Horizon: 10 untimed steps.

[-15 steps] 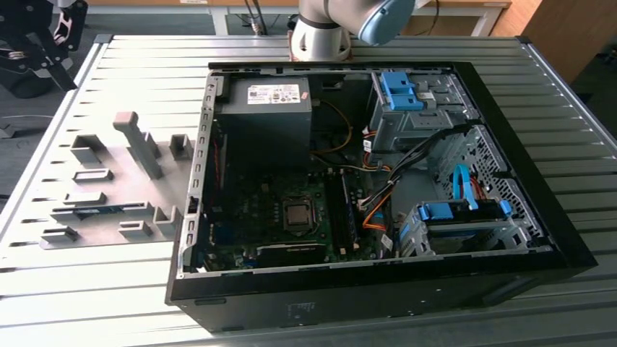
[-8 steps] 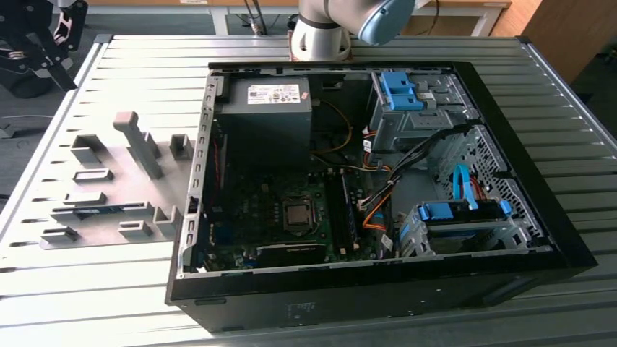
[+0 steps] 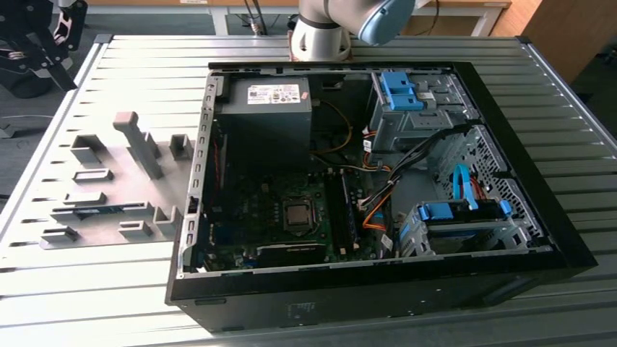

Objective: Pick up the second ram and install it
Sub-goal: 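Pick up the second ram and move it above second insertion slot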

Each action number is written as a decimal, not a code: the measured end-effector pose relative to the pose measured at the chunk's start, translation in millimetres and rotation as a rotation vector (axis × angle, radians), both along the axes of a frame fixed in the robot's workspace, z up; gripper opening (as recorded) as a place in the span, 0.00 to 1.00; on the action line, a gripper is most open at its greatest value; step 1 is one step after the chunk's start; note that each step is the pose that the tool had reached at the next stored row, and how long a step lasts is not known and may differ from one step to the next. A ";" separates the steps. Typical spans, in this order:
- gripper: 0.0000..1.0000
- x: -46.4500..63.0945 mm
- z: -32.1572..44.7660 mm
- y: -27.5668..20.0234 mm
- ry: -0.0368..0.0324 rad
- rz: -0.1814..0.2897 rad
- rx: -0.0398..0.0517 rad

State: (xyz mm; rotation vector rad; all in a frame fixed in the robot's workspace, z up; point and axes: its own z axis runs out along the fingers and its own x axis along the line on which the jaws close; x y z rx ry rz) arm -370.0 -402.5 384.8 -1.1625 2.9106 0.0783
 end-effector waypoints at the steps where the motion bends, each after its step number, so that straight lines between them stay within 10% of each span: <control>1: 0.11 0.0 0.0 0.0 0.0001 0.007 0.0000; 10: 0.11 -0.1 -0.3 -0.1 0.0000 0.151 -0.0001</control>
